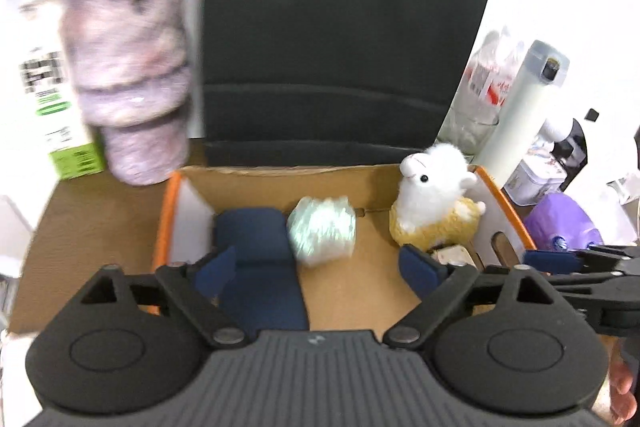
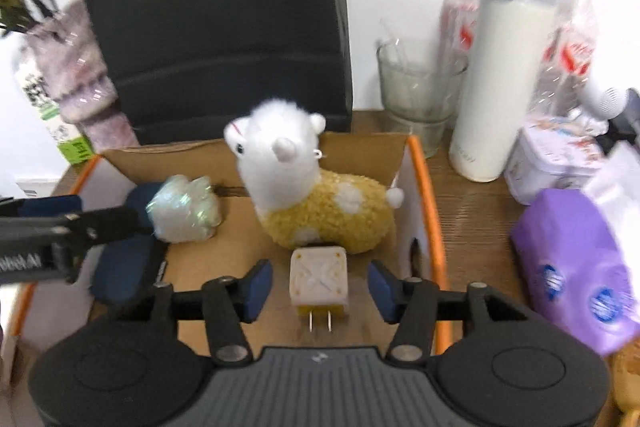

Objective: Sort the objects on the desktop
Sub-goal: 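Carry the bag and plug into the red box and release both, then grasp the white bottle cap with the left tool while the right tool grasps the white earbud, then place the cap and earbud into the red box and release both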

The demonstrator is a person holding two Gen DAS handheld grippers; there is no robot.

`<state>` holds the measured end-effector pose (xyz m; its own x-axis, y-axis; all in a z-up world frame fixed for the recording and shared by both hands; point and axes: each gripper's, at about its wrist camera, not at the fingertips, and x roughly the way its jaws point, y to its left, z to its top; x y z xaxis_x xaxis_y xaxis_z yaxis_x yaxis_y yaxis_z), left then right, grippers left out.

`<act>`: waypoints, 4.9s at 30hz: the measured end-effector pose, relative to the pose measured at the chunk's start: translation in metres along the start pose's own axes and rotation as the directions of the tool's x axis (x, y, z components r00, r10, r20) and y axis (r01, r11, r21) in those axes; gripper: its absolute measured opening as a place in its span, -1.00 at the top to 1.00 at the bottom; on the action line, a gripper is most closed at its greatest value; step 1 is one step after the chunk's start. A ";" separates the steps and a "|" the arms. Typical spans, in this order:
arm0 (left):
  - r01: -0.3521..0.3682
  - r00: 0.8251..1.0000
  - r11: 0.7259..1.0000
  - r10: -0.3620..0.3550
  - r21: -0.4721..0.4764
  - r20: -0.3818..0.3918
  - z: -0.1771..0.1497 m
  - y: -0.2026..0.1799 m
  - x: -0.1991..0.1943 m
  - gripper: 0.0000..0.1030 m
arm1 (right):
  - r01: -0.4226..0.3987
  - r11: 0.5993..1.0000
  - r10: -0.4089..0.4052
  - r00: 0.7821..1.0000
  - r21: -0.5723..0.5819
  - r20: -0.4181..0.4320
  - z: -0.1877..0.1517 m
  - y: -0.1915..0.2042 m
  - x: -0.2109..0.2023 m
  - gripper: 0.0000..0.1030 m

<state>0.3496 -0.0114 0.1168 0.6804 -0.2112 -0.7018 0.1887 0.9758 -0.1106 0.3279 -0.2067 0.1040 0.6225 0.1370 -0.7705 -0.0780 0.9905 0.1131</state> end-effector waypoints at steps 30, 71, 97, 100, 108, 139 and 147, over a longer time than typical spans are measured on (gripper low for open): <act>-0.161 0.946 0.977 0.192 -0.137 0.262 -0.354 -0.040 -0.203 -1.00 | -0.051 0.989 0.081 0.972 -0.140 0.219 -0.360 0.022 -0.175 -0.73; -0.063 0.983 0.985 0.089 -0.163 0.160 -0.307 -0.035 -0.177 0.21 | -0.071 0.991 0.093 0.977 -0.116 0.192 -0.322 0.029 -0.155 0.52; 0.085 0.979 0.993 -0.068 -0.080 0.195 -0.239 -0.036 -0.208 0.20 | -0.112 0.989 0.135 0.946 -0.094 0.295 -0.273 0.011 -0.202 0.51; 0.153 0.971 0.985 -0.134 -0.079 0.198 -0.180 -0.024 -0.195 0.20 | -0.111 0.986 0.147 0.931 -0.123 0.334 -0.223 0.012 -0.199 0.51; 0.093 0.993 0.995 -0.095 0.026 0.075 -0.035 -0.024 -0.061 0.20 | -0.166 0.971 0.198 0.961 -0.170 0.195 -0.045 0.031 -0.101 0.51; -0.060 0.995 0.996 0.066 -0.066 0.079 -0.148 -0.019 -0.102 -1.00 | -0.180 0.982 0.186 0.975 -0.058 0.121 -0.105 0.004 -0.100 -0.33; -0.131 0.973 0.991 0.123 0.029 0.196 -0.272 -0.048 -0.157 -1.00 | 0.067 0.991 -0.045 0.981 -0.114 0.188 -0.252 0.007 -0.144 -0.45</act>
<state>0.0413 -0.0091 0.0409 0.8240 -0.0970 -0.5582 0.1186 0.9929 0.0026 0.0415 -0.2166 0.0577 0.7606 0.0884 -0.6432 -0.1244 0.9922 -0.0108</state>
